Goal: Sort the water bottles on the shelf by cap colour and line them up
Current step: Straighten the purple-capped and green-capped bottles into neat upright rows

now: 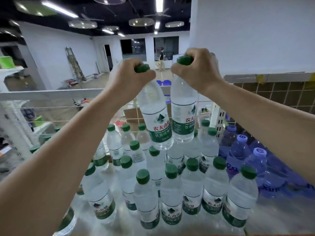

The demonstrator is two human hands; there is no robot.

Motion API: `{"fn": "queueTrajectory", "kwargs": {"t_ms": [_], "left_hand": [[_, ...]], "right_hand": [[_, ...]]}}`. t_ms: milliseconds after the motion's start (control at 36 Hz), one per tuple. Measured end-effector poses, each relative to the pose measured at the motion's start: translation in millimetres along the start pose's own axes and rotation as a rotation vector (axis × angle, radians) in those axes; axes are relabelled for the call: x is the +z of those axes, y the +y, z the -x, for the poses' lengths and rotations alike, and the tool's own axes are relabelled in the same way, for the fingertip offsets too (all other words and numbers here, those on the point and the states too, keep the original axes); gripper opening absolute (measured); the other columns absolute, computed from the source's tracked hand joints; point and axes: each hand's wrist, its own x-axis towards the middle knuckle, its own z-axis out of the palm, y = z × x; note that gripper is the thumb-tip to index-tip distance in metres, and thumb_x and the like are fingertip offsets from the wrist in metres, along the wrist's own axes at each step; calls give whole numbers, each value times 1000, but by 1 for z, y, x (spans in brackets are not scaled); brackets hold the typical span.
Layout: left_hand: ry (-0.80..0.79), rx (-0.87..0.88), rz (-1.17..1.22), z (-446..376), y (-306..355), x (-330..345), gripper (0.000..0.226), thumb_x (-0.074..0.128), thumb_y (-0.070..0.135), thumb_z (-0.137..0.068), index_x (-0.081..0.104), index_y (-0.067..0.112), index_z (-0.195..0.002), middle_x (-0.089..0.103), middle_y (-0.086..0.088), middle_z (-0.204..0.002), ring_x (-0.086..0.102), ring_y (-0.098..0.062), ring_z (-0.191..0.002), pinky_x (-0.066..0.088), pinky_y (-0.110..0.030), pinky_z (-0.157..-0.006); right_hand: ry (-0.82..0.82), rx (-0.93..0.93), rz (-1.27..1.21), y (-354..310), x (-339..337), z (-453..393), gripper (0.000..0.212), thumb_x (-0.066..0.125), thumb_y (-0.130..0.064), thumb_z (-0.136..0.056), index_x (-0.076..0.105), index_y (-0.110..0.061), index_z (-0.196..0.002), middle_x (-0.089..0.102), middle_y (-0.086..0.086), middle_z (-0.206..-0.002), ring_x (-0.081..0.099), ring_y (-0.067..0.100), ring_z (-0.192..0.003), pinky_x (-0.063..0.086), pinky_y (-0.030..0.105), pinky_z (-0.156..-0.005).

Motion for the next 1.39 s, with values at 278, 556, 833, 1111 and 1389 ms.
{"fn": "queueTrajectory", "kwargs": {"t_ms": [278, 556, 833, 1111, 1389], "left_hand": [[119, 21, 57, -31, -62, -66, 20, 65, 28, -75, 47, 28, -66, 43, 5, -67, 42, -13, -61, 40, -28, -55], [-158, 15, -156, -24, -141, -55, 19, 66, 25, -85, 61, 8, -86, 53, 0, -69, 45, -14, -59, 38, -26, -52], [-561, 33, -359, -5, -189, -9, 17, 65, 33, -85, 56, 19, -83, 56, 4, -67, 52, -15, -53, 41, -27, -46], [-786, -89, -342, 15, -210, 17, 21, 66, 30, -89, 52, 14, -91, 55, 6, -76, 58, -8, -52, 47, -12, -42], [-804, -121, -360, 24, -215, 16, 38, 66, 35, -88, 51, 13, -115, 60, -6, -103, 64, -22, -76, 57, -33, -70]], "right_hand": [[52, -92, -18, -45, 70, -25, 23, 67, -38, -77, 54, -19, -71, 45, -14, -57, 42, 0, -55, 33, 13, -50], [-195, 39, 54, -35, 139, -14, 25, 69, -36, -80, 52, -21, -69, 49, -10, -62, 44, 4, -59, 33, 20, -54], [-582, 179, 158, -6, 180, 13, 30, 73, -39, -76, 60, -11, -75, 56, 2, -70, 50, 16, -63, 42, 32, -61], [-868, 206, 227, 14, 198, 31, 33, 75, -37, -77, 62, -8, -85, 55, 4, -76, 49, 18, -67, 40, 30, -60], [-1002, 55, 513, 21, 208, 47, 35, 70, -50, -77, 60, -18, -85, 55, -5, -70, 52, 15, -65, 37, 27, -53]]}}
